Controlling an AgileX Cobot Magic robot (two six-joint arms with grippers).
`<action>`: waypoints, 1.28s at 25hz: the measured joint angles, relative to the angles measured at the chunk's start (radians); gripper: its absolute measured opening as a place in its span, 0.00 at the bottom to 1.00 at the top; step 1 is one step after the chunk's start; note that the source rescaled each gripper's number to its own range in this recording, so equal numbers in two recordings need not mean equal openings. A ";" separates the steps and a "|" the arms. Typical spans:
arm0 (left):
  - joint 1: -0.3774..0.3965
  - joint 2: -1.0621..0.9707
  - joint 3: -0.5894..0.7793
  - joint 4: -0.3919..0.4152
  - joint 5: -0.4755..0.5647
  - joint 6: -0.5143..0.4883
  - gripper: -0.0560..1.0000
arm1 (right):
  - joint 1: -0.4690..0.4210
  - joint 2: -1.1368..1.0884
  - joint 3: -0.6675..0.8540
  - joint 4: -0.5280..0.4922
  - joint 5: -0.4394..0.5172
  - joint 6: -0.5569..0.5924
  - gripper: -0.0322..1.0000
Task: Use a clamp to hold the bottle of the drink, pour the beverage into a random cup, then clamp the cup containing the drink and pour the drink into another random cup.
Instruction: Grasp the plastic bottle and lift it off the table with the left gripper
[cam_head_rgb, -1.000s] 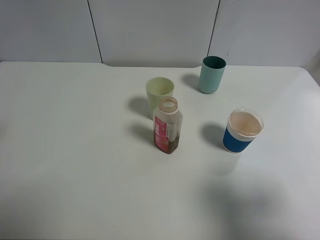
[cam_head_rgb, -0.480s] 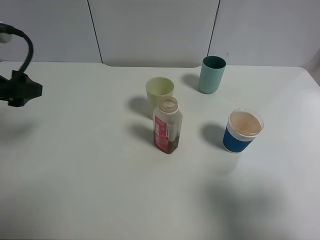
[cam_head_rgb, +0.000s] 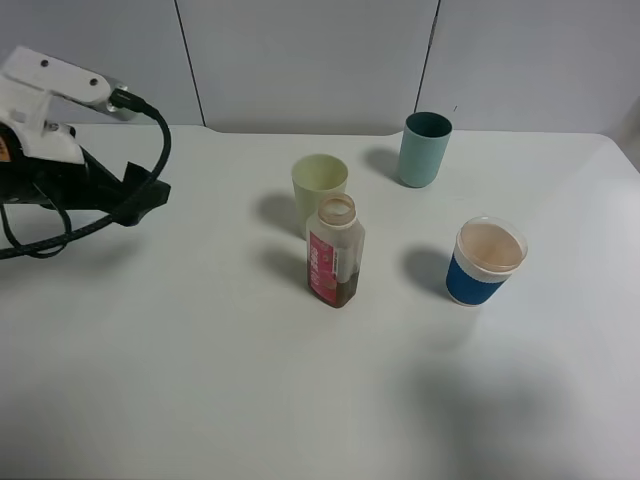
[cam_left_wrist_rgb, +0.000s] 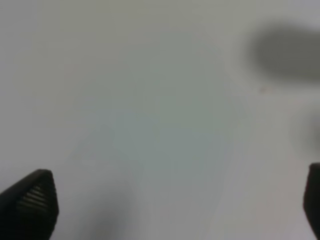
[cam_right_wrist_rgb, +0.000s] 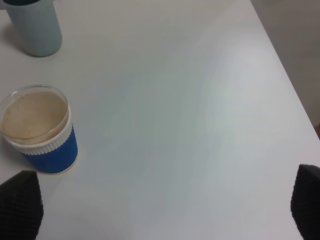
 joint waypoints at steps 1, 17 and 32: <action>-0.004 0.013 0.000 0.053 -0.030 -0.042 1.00 | 0.000 0.000 0.000 0.000 0.000 0.000 1.00; 0.172 0.269 -0.001 0.895 -0.698 -0.603 1.00 | 0.000 0.000 0.000 0.000 0.001 0.000 1.00; 0.353 0.431 -0.064 1.076 -0.971 -0.531 1.00 | 0.000 0.000 0.000 0.000 0.001 0.000 1.00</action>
